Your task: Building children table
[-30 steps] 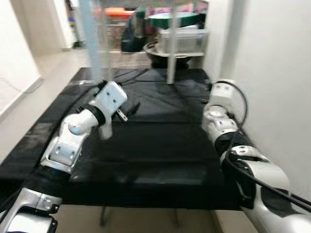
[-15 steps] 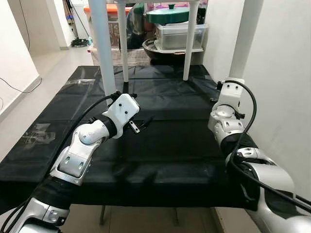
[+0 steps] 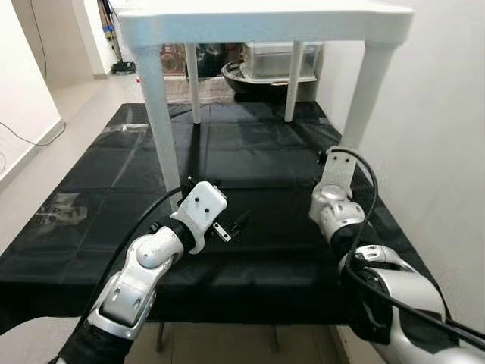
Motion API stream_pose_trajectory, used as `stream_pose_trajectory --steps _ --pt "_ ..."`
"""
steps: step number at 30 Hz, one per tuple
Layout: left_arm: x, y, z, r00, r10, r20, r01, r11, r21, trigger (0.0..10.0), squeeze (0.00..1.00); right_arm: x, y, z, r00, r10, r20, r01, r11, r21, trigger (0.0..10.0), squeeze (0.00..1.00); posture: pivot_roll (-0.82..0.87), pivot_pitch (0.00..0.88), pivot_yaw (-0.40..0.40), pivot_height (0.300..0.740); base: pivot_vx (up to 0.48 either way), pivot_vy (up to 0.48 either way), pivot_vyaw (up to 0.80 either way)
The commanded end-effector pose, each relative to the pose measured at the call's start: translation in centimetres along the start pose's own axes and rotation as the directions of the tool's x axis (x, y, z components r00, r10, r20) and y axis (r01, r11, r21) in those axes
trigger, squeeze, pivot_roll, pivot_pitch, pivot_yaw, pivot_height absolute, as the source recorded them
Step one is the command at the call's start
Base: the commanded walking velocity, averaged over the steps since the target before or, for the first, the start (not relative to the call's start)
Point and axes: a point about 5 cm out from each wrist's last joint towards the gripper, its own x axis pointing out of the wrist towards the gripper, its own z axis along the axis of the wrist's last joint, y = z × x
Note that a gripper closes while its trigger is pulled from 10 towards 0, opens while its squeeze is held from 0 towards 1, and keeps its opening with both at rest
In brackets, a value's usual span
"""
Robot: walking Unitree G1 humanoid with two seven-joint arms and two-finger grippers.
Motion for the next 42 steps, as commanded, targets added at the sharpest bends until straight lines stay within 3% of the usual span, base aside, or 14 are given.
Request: stream_pose_trajectory --steps 1,8,15,16,18,19,21,24,25,26,28,31,34,42 --pt "-0.2 -0.3 -0.2 1.0 0.003 -0.018 -0.003 1.0 -0.007 10.0 0.0 -0.1 0.2 0.2 1.0 0.007 0.008 -0.007 1.0 -0.009 10.0 0.0 0.09 0.015 -0.015 0.74 0.0 0.0 0.0" --pt "-1.1 -0.9 -0.7 0.998 0.038 -0.048 -0.039 0.999 -0.03 10.0 0.0 -0.4 0.4 0.1 0.996 0.086 0.034 -0.087 0.995 0.047 10.0 0.0 0.08 0.011 -0.012 0.74 0.0 0.0 0.0" --pt "-2.9 -1.7 -2.2 0.985 0.134 -0.108 -0.143 0.986 -0.083 10.0 0.0 -1.7 0.5 0.0 0.97 0.195 0.143 -0.205 0.977 0.062 10.0 0.0 0.07 0.001 -0.013 0.74 0.0 0.0 0.0" --pt "-3.8 -2.1 -2.9 0.977 0.159 -0.14 -0.175 0.979 -0.105 10.0 0.0 -2.8 0.5 -0.4 0.941 0.255 0.223 -0.272 0.961 0.049 10.0 0.0 0.06 0.0 -0.013 0.74 0.0 0.0 0.0" --pt "-4.4 -2.4 -3.4 0.971 0.174 -0.162 -0.194 0.974 -0.117 10.0 0.0 -3.7 0.6 -0.7 0.915 0.296 0.276 -0.317 0.948 0.035 10.0 0.0 0.06 0.0 -0.013 0.74 0.0 0.0 0.0" --pt "-5.0 -2.7 -3.8 0.963 0.193 -0.188 -0.221 0.964 -0.145 10.0 0.0 -4.6 0.4 -1.2 0.877 0.329 0.35 -0.341 0.94 -0.03 10.0 0.0 0.05 0.0 -0.014 0.74 0.0 0.0 0.0" --pt "-5.5 -3.0 -4.2 0.957 0.204 -0.207 -0.238 0.959 -0.154 10.0 0.0 -5.5 0.2 -2.2 0.848 0.364 0.385 -0.362 0.929 -0.081 10.0 0.0 0.05 0.0 -0.011 0.74 0.0 0.0 0.0" --pt "-5.9 -3.1 -4.4 0.951 0.215 -0.222 -0.253 0.954 -0.161 10.0 0.0 -6.0 0.0 -3.3 0.841 0.398 0.367 -0.38 0.917 -0.123 10.0 0.0 0.05 0.0 -0.011 0.74 0.0 0.0 0.0" --pt "-6.2 -3.3 -4.8 0.941 0.232 -0.245 -0.281 0.94 -0.191 10.0 0.0 -6.9 -0.1 -4.8 0.814 0.465 0.347 -0.439 0.885 -0.157 10.0 0.0 0.04 0.0 -0.011 0.74 0.0 0.0 0.0" --pt "-6.2 -3.3 -4.8 0.941 0.232 -0.245 -0.281 0.94 -0.191 10.0 0.0 -6.9 -0.1 -4.8 0.814 0.465 0.347 -0.439 0.885 -0.157 10.0 0.0 0.04 0.0 -0.011 0.74 0.0 0.0 0.0" --pt "-6.6 -4.2 -5.4 0.929 0.243 -0.279 -0.313 0.919 -0.242 10.0 0.0 -8.9 -0.4 -7.4 0.762 0.578 0.291 -0.57 0.812 -0.122 10.0 0.0 0.03 0.0 -0.006 0.74 0.0 0.0 0.0" --pt "-6.6 -4.2 -5.4 0.929 0.243 -0.279 -0.313 0.919 -0.242 10.0 0.0 -8.9 -0.4 -7.4 0.762 0.578 0.291 -0.57 0.812 -0.122 10.0 0.0 0.03 0.0 -0.006 0.74 0.0 0.0 0.0" --pt "-6.6 -6.3 -6.0 0.922 0.228 -0.313 -0.326 0.894 -0.307 10.0 0.0 -11.4 -0.2 -9.6 0.698 0.664 0.267 -0.668 0.738 -0.09 10.0 0.0 0.02 0.0 -0.016 0.74 0.0 0.0 0.0" --pt "-6.4 -6.7 -7.1 0.904 0.233 -0.357 -0.354 0.877 -0.324 10.0 0.0 -12.0 0.1 -10.7 0.663 0.705 0.254 -0.701 0.703 -0.12 10.0 0.0 0.01 0.0 -0.018 0.74 0.0 0.0 0.0"
